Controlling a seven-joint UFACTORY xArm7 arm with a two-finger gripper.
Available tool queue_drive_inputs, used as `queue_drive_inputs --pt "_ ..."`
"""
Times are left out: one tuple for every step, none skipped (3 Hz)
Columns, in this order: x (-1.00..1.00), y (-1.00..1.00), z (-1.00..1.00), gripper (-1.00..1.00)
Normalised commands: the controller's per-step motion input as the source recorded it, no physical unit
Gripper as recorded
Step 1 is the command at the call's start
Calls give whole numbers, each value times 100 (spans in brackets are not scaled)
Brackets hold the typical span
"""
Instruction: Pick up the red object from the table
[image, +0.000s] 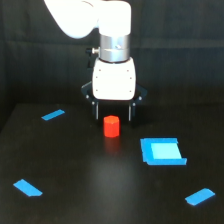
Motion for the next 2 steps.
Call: queue_drive_inputs --pt "-7 -13 -27 76" --pt "-1 -11 -25 -11"
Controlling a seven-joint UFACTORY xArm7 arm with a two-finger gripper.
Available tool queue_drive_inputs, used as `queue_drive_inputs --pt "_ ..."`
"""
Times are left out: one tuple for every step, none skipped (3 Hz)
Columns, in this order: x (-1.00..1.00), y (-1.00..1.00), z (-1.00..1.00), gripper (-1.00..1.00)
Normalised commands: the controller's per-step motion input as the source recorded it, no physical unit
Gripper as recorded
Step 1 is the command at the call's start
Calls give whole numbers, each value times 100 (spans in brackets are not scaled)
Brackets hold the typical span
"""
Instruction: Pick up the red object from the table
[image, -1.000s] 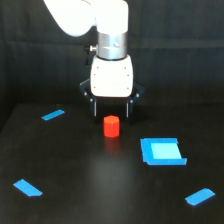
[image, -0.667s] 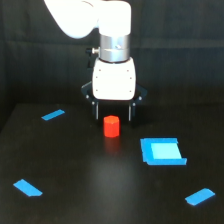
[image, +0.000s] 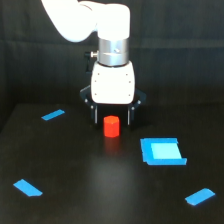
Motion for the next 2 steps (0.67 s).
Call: queue_drive_inputs --pt "-19 -17 -12 11" --pt "-21 -10 -17 -30"
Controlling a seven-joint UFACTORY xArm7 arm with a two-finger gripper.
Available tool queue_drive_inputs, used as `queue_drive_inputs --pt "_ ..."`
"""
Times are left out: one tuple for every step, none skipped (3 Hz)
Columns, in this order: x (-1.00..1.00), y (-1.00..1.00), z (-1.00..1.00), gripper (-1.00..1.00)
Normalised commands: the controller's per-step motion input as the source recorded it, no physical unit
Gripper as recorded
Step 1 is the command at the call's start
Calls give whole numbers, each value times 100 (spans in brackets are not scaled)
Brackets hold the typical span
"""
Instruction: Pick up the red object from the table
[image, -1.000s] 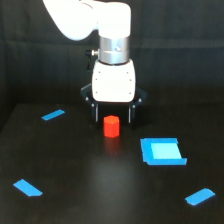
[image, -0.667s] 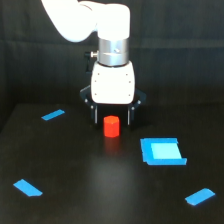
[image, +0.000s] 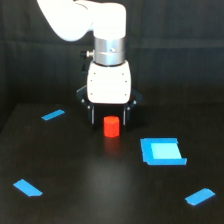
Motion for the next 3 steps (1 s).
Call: queue_drive_inputs --pt "-11 6 -6 -69" --pt "-14 -6 -4 -86" --pt "4 -6 1 -79"
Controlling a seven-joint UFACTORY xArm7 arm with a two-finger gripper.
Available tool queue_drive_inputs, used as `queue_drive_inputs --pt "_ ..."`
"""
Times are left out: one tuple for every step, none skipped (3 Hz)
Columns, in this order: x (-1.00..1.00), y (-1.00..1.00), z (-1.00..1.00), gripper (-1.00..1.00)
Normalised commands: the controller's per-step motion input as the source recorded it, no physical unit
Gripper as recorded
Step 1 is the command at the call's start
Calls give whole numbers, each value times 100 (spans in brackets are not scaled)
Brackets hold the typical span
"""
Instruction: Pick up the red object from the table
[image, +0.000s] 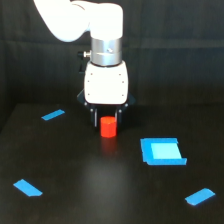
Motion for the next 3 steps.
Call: queue_drive_inputs --pt "4 -8 -3 -94" --pt "-7 -18 5 -73" --pt "-9 -17 97 -86"
